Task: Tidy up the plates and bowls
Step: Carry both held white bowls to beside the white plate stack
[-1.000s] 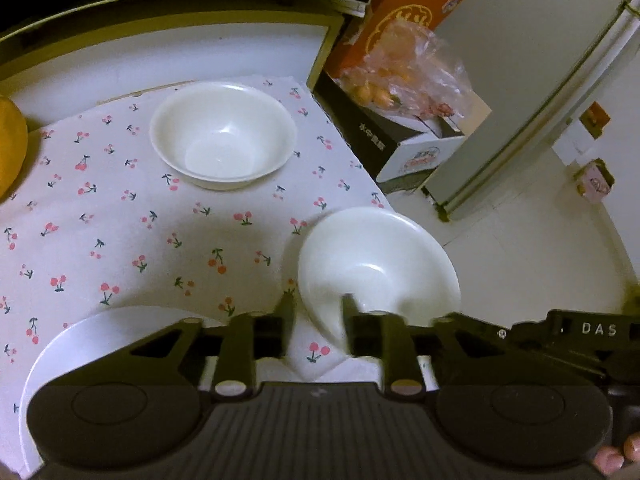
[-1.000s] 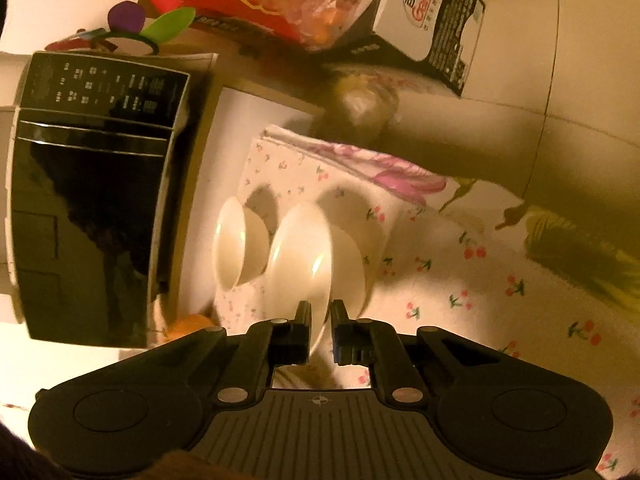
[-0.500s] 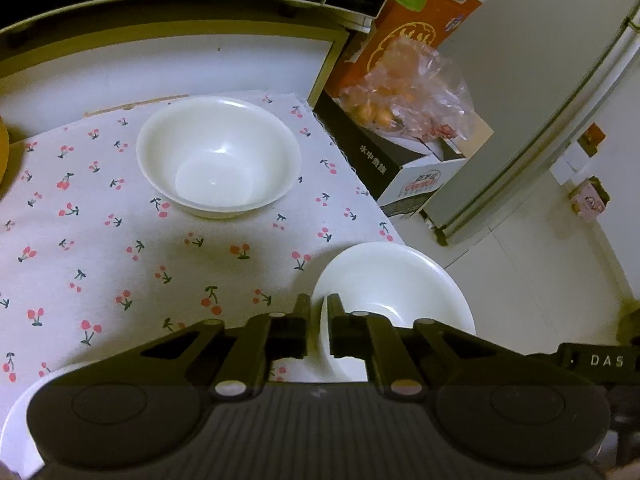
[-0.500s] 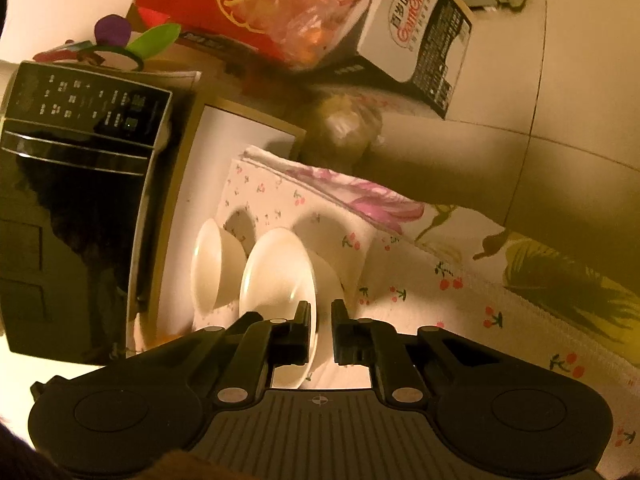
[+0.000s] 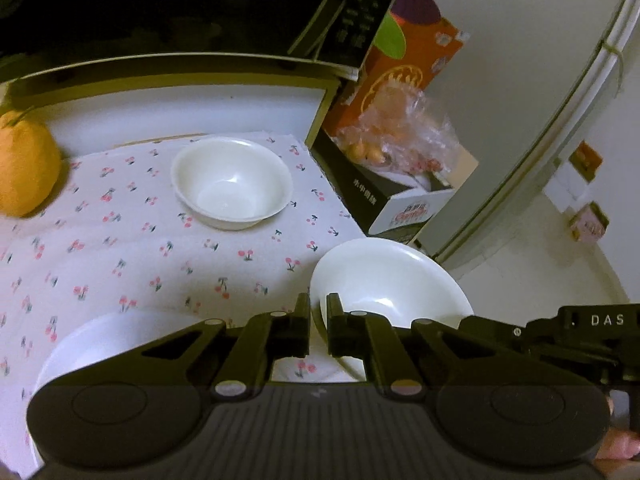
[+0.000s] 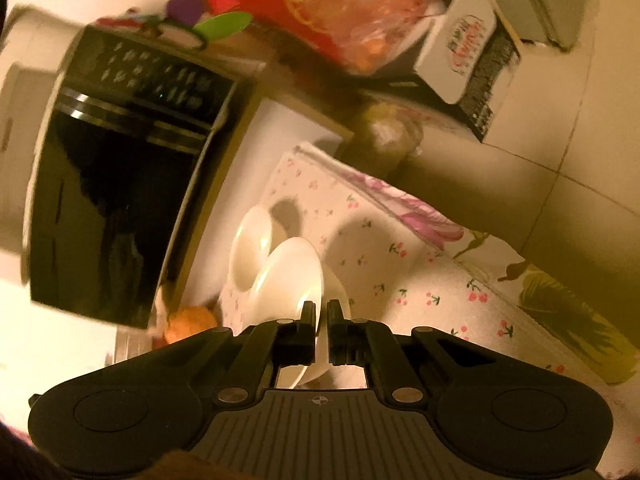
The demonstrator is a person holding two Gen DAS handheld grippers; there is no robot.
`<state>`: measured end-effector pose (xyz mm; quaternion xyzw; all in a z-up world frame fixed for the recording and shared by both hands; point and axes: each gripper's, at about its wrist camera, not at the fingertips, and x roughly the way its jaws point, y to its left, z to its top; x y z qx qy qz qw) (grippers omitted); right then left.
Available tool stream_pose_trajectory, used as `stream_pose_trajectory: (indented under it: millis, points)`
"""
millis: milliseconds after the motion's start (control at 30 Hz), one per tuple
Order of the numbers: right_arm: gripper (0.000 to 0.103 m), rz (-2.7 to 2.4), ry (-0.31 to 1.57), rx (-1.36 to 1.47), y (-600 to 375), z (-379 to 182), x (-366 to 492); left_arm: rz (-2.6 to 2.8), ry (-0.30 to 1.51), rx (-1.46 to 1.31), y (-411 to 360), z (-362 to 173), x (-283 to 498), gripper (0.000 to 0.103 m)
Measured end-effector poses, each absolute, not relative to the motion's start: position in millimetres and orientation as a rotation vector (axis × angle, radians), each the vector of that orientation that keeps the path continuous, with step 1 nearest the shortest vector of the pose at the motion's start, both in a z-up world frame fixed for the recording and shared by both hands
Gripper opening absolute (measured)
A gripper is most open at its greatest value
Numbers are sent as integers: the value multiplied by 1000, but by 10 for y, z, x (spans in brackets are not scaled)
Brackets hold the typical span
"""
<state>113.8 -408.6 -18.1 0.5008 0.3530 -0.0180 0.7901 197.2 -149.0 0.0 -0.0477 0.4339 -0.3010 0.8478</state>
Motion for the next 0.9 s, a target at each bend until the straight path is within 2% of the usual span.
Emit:
stream_pose_trajectory:
  millis: [567, 900]
  points:
    - [7, 114, 818, 929, -3942, 162, 725, -572, 894, -267, -1084, 143, 1181, 7]
    - [7, 132, 869, 854, -3916, 181, 565, -569, 891, -256, -1077, 88, 884, 8]
